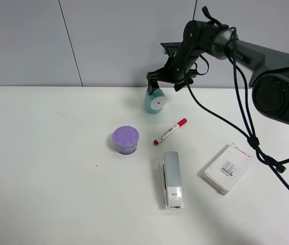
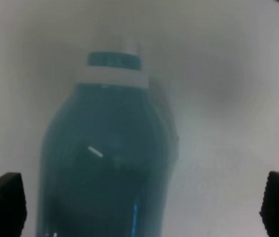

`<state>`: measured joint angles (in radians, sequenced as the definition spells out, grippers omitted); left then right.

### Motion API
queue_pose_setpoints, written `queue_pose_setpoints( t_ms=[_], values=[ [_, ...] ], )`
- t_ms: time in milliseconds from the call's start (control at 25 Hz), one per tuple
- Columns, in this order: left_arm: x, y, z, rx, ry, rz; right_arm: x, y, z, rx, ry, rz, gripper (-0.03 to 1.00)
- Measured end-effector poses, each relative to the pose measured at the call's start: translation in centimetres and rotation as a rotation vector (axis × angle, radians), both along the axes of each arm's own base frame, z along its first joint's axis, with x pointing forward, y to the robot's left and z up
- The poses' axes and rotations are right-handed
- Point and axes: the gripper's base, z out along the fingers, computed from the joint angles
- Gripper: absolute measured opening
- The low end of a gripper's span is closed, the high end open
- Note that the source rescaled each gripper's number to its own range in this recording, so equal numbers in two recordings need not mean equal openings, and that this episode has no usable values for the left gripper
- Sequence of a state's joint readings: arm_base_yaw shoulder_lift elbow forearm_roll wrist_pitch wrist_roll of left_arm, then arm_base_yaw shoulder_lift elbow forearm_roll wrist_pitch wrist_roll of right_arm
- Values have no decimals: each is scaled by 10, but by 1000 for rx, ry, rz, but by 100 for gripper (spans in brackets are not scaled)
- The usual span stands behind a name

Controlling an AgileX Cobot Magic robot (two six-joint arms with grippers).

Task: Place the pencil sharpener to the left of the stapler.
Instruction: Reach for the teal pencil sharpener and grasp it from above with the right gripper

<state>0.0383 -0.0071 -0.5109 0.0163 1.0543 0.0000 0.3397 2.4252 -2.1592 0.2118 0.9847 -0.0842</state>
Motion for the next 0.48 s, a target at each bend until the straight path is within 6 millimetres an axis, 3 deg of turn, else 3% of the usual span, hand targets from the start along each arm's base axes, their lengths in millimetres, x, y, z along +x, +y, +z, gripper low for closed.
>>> queue_pose_setpoints(
  t_ms=[280,480],
  values=[
    [0,0,0,0,0,0,-1,15,-19,-7,-6,22,87],
    [0,0,0,0,0,0,1,23,-19,11,-50,23,87]
  ],
)
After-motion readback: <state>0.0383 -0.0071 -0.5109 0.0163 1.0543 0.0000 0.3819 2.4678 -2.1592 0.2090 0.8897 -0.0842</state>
